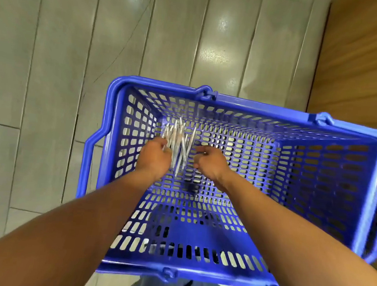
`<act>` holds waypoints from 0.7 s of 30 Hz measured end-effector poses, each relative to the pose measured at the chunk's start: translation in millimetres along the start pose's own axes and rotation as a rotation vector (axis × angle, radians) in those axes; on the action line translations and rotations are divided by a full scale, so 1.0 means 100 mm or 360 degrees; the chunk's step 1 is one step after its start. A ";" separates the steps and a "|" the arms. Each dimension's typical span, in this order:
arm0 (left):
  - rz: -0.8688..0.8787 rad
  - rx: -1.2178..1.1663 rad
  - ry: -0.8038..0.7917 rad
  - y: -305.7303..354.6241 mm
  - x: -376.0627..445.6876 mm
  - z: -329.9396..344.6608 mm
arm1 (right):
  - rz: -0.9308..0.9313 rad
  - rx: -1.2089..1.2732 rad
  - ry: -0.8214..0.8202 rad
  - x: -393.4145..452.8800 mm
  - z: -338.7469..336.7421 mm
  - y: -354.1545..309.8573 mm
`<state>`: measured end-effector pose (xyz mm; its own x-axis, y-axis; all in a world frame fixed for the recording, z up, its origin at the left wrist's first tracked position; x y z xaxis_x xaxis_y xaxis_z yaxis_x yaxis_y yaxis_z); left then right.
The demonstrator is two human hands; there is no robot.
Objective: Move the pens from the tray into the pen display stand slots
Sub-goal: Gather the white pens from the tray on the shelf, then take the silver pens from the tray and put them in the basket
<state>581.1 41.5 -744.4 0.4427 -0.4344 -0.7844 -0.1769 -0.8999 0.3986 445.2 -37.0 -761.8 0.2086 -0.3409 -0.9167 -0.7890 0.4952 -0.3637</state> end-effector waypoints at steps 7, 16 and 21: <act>-0.0159 -0.0471 -0.0259 0.44 -0.87 -0.55 | -0.0006 0.0436 0.0033 -0.98 -0.38 -0.27; -0.0067 -0.0996 -0.0367 1.73 -2.55 -1.40 | -0.0239 0.0972 0.0233 -3.14 -1.18 -1.03; 0.0142 -0.1101 -0.0491 2.61 -3.60 -1.77 | -0.0436 0.1291 0.0410 -4.48 -1.75 -1.24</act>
<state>531.2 -30.5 -273.6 0.1687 -0.5867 -0.7920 0.4357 -0.6764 0.5938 349.0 -85.7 -277.2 0.1162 -0.6511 -0.7501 -0.0587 0.7494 -0.6595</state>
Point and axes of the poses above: each hand's wrist, its own x-axis towards the middle knuckle, its own z-axis out of the palm, y = z × x, the point moved 2 cm from there along x, towards the middle knuckle, and after that the axes turned 2 degrees about -y, right-handed, at the moved point
